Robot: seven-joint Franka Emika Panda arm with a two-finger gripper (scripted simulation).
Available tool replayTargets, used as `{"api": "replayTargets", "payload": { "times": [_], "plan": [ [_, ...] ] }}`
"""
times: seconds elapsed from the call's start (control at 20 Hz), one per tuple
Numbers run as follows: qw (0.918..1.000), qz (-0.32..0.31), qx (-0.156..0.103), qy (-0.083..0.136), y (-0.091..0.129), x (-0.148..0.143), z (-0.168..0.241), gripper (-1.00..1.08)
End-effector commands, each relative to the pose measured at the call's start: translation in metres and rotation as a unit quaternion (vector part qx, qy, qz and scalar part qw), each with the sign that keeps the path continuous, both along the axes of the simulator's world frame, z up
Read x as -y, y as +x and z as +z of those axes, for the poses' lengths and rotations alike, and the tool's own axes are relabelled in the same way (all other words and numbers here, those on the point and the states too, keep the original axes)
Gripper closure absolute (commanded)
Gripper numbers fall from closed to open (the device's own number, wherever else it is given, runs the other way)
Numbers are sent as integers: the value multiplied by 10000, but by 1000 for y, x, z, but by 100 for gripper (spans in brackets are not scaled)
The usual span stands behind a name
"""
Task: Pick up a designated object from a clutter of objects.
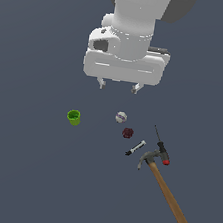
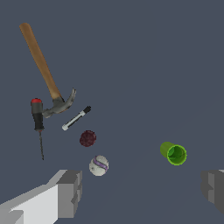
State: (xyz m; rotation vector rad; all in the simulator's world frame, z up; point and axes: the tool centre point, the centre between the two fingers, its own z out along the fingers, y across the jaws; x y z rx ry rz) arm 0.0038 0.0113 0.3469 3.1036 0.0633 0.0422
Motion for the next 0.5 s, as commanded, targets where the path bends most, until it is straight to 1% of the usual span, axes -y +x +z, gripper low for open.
{"api": "replayTargets", "payload": {
  "times": [0.0, 0.2, 0.45],
  "plan": [
    [10000, -8, -3, 0, 0, -1, -2, -92],
    [10000, -78, -4, 6, 2, -4, -13, -92],
    [9997, -240, -9, 24, 5, -13, -39, -92]
  ]
}}
